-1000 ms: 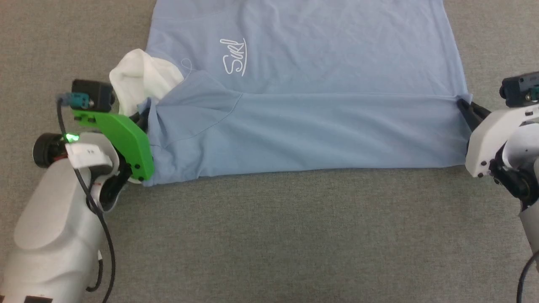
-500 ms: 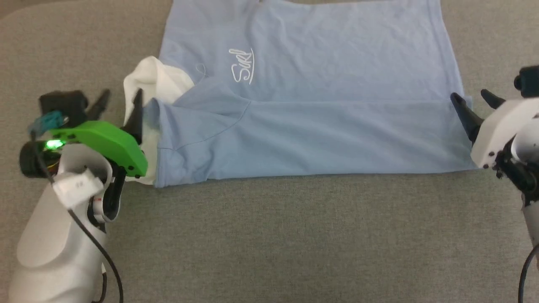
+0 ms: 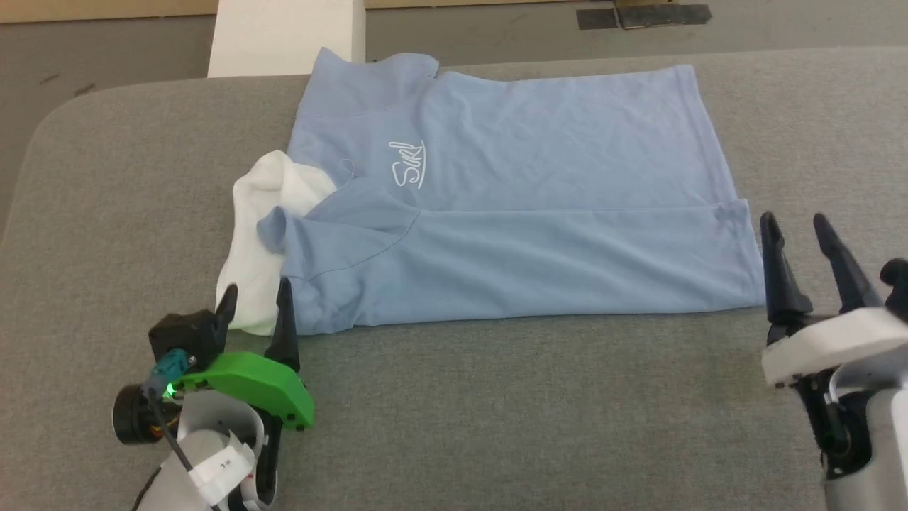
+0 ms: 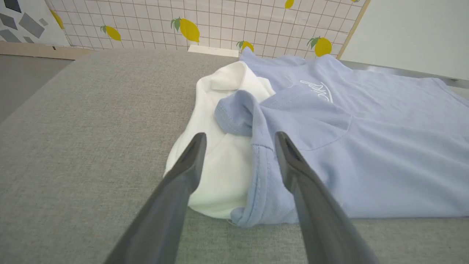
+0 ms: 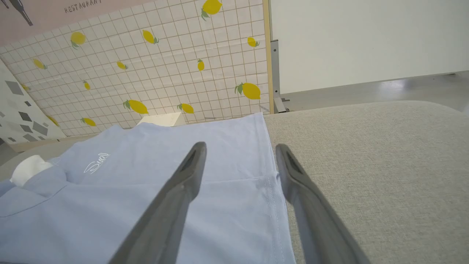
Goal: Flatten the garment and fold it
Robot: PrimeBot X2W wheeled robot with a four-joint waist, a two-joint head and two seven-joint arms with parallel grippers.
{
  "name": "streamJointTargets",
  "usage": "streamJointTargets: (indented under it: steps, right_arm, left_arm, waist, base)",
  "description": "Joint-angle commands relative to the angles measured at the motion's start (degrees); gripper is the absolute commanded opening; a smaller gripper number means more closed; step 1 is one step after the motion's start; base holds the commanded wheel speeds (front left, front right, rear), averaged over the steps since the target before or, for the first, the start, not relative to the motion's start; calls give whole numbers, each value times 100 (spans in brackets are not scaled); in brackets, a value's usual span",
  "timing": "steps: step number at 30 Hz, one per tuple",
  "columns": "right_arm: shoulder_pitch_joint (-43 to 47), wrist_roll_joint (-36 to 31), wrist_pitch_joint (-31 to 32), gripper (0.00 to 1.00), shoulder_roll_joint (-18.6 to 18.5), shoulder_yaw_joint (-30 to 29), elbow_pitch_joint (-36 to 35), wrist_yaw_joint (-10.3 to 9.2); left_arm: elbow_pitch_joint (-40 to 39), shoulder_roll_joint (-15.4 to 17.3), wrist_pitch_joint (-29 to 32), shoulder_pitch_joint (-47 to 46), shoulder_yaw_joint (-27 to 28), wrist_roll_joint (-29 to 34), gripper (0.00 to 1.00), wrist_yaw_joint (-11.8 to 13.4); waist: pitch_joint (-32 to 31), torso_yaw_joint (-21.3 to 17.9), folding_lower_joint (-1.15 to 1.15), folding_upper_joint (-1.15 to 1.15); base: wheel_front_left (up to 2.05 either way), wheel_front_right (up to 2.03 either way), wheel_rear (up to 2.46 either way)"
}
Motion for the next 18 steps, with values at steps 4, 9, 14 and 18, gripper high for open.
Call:
streamJointTargets:
  steps: [4,9,14,18]
  right_arm:
    - [285,-129,-84,100,227,-85,-257,-9]
    - [364,-222,-106,100,400,-186,-425,-9]
    - [387,-251,-91,100,498,-191,-421,-9]
    - [414,-291,-18,100,538,-158,-386,-9]
  left_arm:
    - [64,-44,327,131,-33,-72,100,169]
    - [462,-182,688,-4,184,-235,100,614]
    - [882,-292,1349,-170,281,-431,100,981]
    - [1088,-318,2076,-157,202,-650,80,1024]
  waist:
    - [-17,-139,0,0]
    - [43,-213,0,0]
    - [91,-276,0,0]
    - [84,-304,0,0]
  base:
    - [0,0,0]
    - [0,0,0]
    - [0,0,0]
    - [0,0,0]
